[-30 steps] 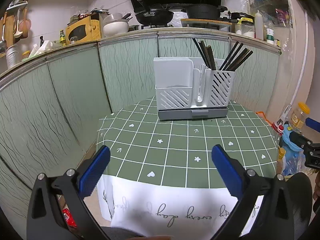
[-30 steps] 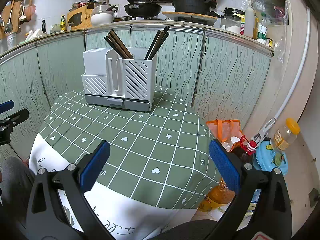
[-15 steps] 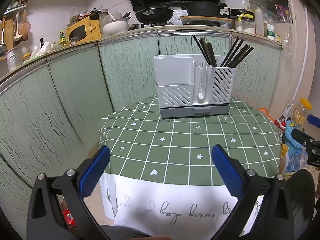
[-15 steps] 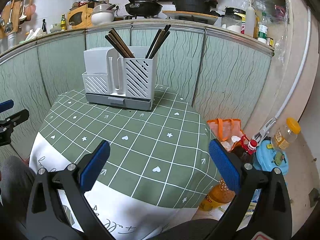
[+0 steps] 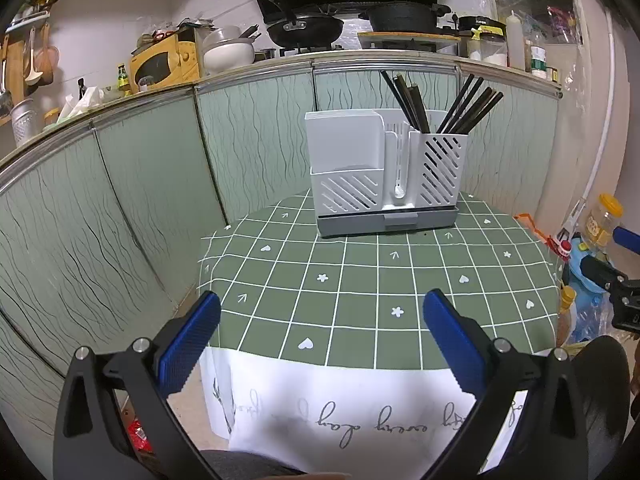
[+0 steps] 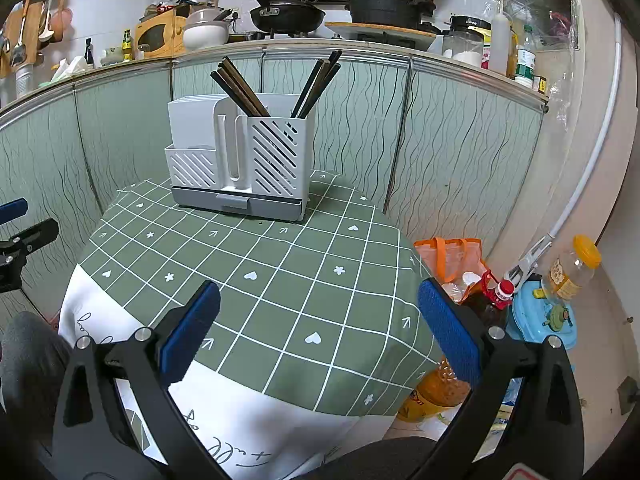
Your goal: Organize utensils
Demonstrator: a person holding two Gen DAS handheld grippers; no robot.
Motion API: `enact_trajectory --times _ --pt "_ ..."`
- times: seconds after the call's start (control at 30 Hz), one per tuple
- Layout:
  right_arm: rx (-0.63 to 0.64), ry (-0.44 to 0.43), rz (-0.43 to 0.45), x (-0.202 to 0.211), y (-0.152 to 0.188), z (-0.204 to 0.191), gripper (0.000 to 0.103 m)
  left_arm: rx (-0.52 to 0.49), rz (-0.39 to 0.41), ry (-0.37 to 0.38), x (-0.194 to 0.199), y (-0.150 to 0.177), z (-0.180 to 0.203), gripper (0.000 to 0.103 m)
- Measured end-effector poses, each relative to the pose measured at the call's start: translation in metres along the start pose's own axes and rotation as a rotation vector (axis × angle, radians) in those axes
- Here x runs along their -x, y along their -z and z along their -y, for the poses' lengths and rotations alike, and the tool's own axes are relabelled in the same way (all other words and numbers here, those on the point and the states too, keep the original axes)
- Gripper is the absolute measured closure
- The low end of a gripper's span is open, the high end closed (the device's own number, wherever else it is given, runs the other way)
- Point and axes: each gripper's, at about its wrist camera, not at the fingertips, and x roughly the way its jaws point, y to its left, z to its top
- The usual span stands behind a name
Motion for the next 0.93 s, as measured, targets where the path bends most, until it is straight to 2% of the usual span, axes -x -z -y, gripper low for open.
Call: enact_trajectory --times 0.93 --pt "-0.001 -0.004 -0.011 -0.0024 0.0031 -0.0022 0.008 0.006 -0.013 0.013 -0.002 0.0023 0.0017 0.004"
